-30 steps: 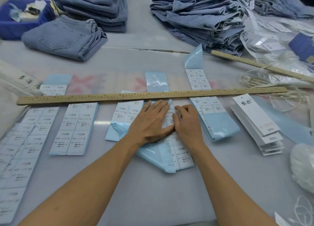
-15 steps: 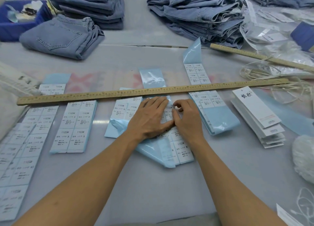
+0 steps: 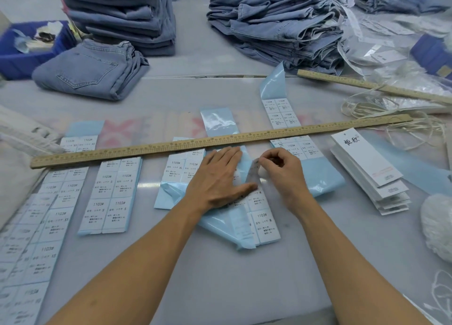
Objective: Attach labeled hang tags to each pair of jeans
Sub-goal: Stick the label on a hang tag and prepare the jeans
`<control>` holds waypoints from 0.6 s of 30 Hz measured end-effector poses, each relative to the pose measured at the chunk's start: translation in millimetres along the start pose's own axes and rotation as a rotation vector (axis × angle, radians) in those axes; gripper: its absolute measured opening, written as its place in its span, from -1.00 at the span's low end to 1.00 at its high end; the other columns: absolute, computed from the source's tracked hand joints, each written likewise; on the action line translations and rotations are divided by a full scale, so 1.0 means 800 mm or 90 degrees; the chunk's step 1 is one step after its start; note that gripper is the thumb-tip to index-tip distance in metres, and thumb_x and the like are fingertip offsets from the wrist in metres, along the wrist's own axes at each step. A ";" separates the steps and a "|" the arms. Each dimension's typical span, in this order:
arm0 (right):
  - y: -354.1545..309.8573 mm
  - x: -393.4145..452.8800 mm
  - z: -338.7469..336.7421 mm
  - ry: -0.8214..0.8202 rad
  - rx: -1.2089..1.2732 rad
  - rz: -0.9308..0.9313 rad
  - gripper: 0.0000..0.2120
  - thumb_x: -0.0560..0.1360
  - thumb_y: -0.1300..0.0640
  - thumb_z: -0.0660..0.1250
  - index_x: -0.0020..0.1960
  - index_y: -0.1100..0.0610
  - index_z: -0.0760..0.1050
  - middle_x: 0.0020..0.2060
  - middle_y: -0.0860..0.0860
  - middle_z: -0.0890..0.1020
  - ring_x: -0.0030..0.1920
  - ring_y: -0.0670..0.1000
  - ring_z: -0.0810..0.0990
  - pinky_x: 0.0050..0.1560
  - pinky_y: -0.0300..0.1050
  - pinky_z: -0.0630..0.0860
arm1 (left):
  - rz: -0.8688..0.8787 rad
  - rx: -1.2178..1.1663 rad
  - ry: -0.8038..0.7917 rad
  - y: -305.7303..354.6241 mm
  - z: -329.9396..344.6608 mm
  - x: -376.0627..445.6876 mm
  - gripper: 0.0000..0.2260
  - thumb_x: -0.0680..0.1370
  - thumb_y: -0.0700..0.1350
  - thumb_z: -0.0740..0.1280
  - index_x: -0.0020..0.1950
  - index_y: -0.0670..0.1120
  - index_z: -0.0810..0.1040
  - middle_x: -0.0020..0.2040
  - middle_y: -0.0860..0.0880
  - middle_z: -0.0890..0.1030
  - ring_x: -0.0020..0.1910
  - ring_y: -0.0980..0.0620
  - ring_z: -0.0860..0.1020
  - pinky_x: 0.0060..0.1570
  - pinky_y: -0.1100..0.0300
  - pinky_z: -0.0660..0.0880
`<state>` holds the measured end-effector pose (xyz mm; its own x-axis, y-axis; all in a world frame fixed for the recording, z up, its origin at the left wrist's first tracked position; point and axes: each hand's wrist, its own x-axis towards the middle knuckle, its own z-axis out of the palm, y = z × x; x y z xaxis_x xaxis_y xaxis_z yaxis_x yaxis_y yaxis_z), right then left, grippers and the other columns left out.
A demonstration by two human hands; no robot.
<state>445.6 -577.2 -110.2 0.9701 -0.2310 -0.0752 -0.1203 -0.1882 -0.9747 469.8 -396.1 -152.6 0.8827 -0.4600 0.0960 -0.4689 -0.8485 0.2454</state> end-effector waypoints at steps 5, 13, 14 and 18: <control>-0.071 -0.017 -0.047 0.067 0.167 0.018 -0.90 0.61 0.24 0.33 -0.08 0.11 0.51 -0.11 0.08 0.65 -0.08 -0.01 0.61 -0.01 -0.09 0.59 | 0.016 -0.019 -0.017 0.001 -0.005 -0.001 -0.09 0.48 0.57 0.02 0.64 -0.02 0.13 0.65 0.00 0.14 0.62 0.00 0.07 0.60 -0.02 -0.07; -0.130 -0.139 -0.134 0.159 0.769 0.212 -0.77 0.60 0.17 0.28 0.00 0.27 0.67 -0.12 0.11 0.65 -0.20 0.04 0.59 -0.05 -0.06 0.59 | 0.349 0.353 0.033 0.045 -0.030 -0.008 -0.70 0.58 -0.15 0.05 0.27 -0.13 0.41 0.06 -0.17 0.56 -0.04 -0.16 0.53 0.00 -0.03 0.37; -0.133 -0.150 -0.138 0.183 0.793 0.217 -0.77 0.62 0.17 0.26 0.01 0.27 0.65 -0.11 0.12 0.62 -0.20 0.04 0.57 -0.04 -0.06 0.58 | 0.350 0.384 -0.049 0.055 -0.036 -0.006 -0.75 0.64 -0.14 0.04 0.29 -0.13 0.36 0.03 -0.15 0.59 -0.07 -0.15 0.56 -0.04 0.00 0.39; -0.145 -0.178 -0.151 0.217 0.854 0.219 -0.79 0.64 0.18 0.21 0.14 0.28 0.55 -0.04 0.12 0.56 -0.15 0.02 0.52 -0.02 -0.10 0.55 | 0.153 0.309 -0.159 0.095 -0.079 0.000 -0.72 0.64 -0.27 0.17 0.34 -0.08 0.35 0.04 -0.09 0.61 0.00 -0.14 0.61 0.03 0.03 0.43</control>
<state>296.2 -638.2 39.4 0.8139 -0.3292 -0.4787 0.1385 0.9102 -0.3903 436.1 -443.6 -72.8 0.7439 -0.6512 -0.1503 -0.6669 -0.7087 -0.2302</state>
